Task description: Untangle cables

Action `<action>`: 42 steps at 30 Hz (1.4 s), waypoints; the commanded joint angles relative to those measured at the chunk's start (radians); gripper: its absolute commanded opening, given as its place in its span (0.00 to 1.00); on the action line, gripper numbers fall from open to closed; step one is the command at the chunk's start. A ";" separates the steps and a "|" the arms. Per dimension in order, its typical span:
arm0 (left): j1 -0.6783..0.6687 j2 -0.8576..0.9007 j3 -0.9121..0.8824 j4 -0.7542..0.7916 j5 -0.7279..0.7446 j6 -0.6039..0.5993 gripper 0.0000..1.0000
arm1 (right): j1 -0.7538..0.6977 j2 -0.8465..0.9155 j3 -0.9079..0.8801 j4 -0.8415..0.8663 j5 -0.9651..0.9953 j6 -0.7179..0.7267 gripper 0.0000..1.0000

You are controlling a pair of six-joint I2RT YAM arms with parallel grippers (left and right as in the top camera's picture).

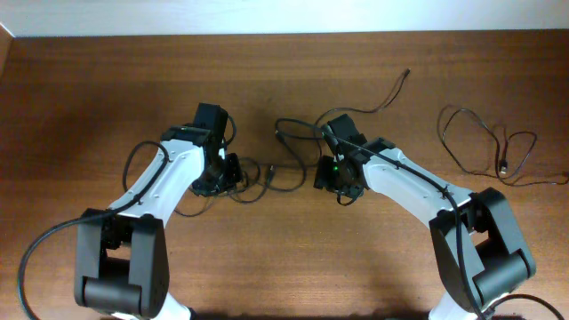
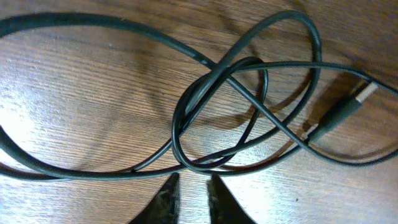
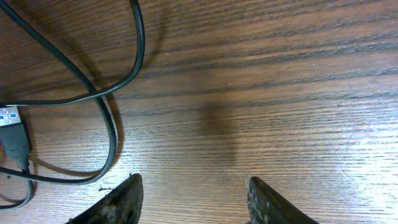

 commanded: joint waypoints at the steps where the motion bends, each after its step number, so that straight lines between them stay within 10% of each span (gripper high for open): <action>1: -0.004 0.019 0.003 -0.008 -0.014 -0.116 0.19 | 0.006 0.011 -0.003 0.002 0.013 -0.001 0.54; 9: -0.008 0.019 -0.021 0.027 -0.018 -0.195 0.24 | 0.006 0.011 -0.003 0.002 0.012 0.000 0.54; 14: -0.014 0.019 -0.066 0.099 -0.018 -0.195 0.08 | 0.006 0.011 -0.003 0.002 0.012 0.000 0.54; 25: -0.014 0.019 -0.107 0.108 -0.018 -0.195 0.27 | 0.005 0.011 -0.003 0.003 0.012 0.000 0.54; 39: -0.014 0.019 -0.127 0.220 -0.067 -0.097 0.00 | -0.002 0.011 -0.003 -0.003 0.064 -0.039 0.53; 42: -0.008 -0.005 -0.105 0.200 -0.066 0.040 0.00 | -0.088 -0.013 0.013 -0.009 -0.251 -0.184 0.54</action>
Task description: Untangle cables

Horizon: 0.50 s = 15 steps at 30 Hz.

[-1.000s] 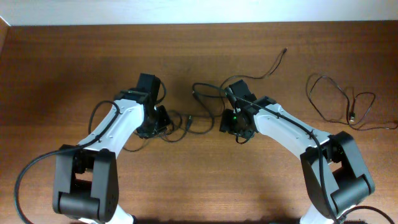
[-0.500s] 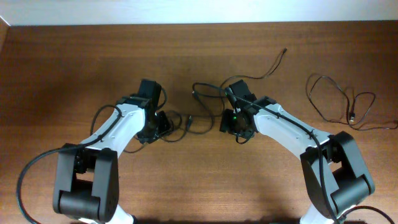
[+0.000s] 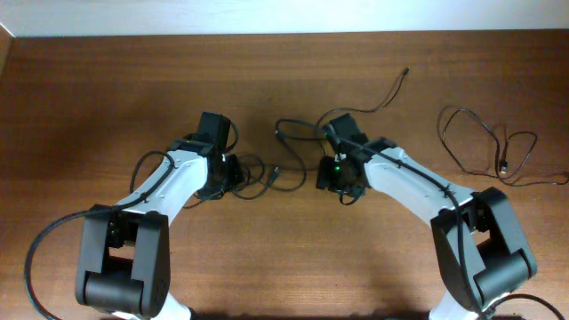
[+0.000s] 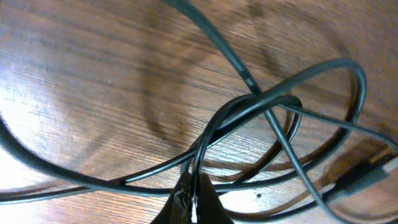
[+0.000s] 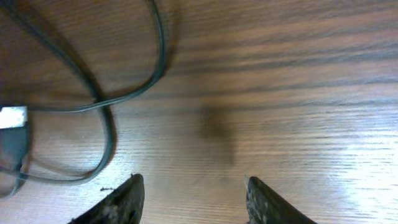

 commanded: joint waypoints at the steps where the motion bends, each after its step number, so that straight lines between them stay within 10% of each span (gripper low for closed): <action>1: 0.005 -0.037 0.024 -0.025 -0.011 0.145 0.00 | -0.098 -0.021 0.015 -0.001 -0.346 -0.182 0.55; 5: 0.005 -0.195 0.032 0.105 0.265 0.540 0.00 | -0.185 -0.023 0.015 -0.005 -0.710 -0.283 0.61; 15: 0.002 -0.219 -0.010 0.155 0.499 0.687 0.00 | -0.189 -0.023 0.015 0.169 -0.816 -0.025 0.52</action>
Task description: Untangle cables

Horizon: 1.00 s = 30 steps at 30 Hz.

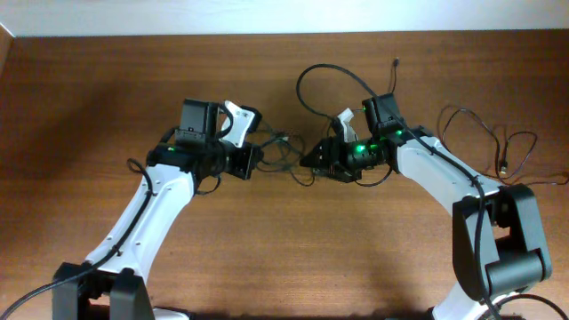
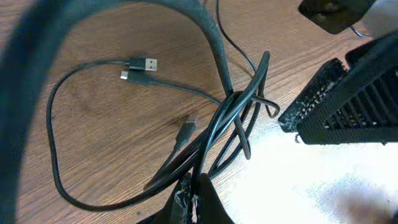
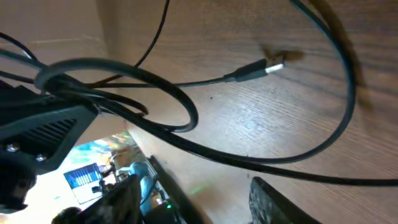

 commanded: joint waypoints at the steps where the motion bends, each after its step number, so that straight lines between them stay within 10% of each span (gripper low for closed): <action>1: 0.000 0.011 -0.029 0.017 0.048 0.111 0.00 | 0.000 -0.021 0.013 0.014 -0.029 0.134 0.50; 24: -0.001 0.064 -0.061 0.075 0.300 0.187 0.00 | 0.076 -0.021 0.013 0.281 0.088 0.661 0.50; 30: -0.001 0.064 -0.061 0.074 0.304 0.187 0.00 | 0.077 -0.021 0.013 0.281 0.328 0.560 0.04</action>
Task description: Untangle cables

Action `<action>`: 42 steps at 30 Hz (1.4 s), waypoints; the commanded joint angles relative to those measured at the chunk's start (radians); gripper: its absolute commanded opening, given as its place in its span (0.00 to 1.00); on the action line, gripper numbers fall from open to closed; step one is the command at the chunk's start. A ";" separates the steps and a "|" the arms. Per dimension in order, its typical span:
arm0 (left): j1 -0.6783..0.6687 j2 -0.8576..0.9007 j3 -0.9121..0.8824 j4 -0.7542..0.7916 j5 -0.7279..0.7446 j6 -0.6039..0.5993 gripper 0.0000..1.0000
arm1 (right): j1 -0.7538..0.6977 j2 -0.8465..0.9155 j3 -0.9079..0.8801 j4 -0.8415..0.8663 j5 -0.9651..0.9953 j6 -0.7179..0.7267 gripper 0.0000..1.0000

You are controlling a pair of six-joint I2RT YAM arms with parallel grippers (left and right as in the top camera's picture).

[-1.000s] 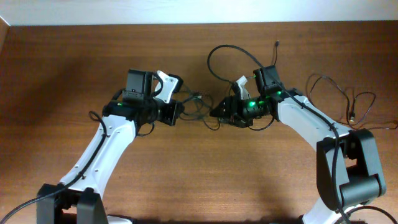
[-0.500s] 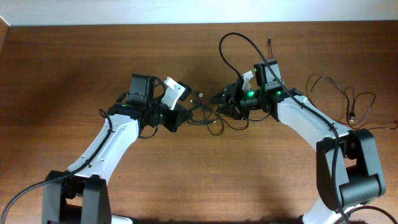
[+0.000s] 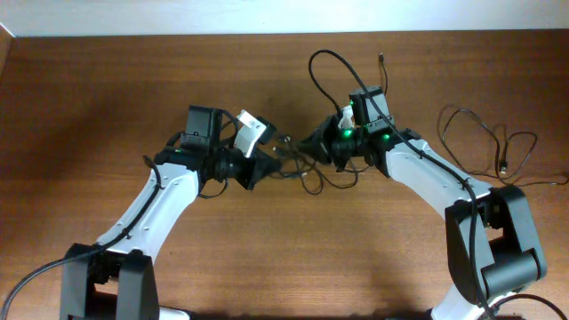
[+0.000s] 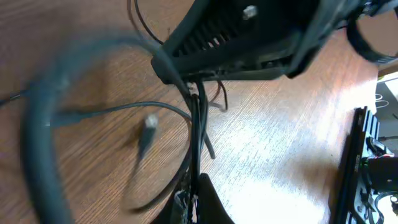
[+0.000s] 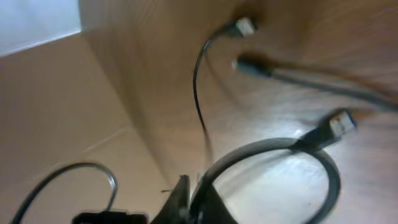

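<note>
A tangle of dark cables [image 3: 298, 169] hangs between my two grippers, lifted off the wooden table [image 3: 107, 80]. My left gripper [image 3: 264, 166] is shut on a dark strand [image 4: 198, 124] that runs straight up from its tips [image 4: 194, 190]. From the right, my right gripper [image 3: 308, 147] is shut on a thick dark cable [image 5: 292, 149] that curves out of its tips [image 5: 194, 196]. One loop [image 3: 324, 64] arcs up behind the right gripper. Loose plugs [image 5: 341, 123] dangle below. The grippers stand close, facing each other.
A separate thin black cable [image 3: 484, 142] lies in loose loops at the table's right side. A thin cable end [image 3: 380, 58] reaches toward the back edge. The right arm's black housing [image 4: 261, 31] fills the top of the left wrist view.
My right gripper, open a moment ago, is now shut on the thick cable. Both grippers have come closer together, and the left still holds its strand.
Both grippers were low over the tangle on the table, the left slightly apart, the right wide open. Then the left was shut on a strand at the knot. Then both arms stood higher with the tangle lifted, and now the right also grips a cable.
</note>
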 commanded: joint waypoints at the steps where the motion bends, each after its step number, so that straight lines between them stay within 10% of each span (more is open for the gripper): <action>1: -0.001 0.004 -0.007 0.004 -0.006 0.019 0.00 | 0.007 -0.021 0.012 0.003 0.089 -0.145 0.04; 10: -0.001 0.004 -0.017 0.002 -0.542 -0.405 0.00 | 0.007 -0.258 0.012 -0.002 0.002 -0.401 0.04; 23: -0.001 0.004 -0.018 0.002 -0.543 -0.405 0.00 | -0.119 -0.443 0.012 0.122 -0.339 -0.291 0.04; 42: -0.001 0.004 -0.018 0.002 -0.539 -0.405 0.00 | 0.055 -0.394 0.011 0.004 0.124 -0.277 0.13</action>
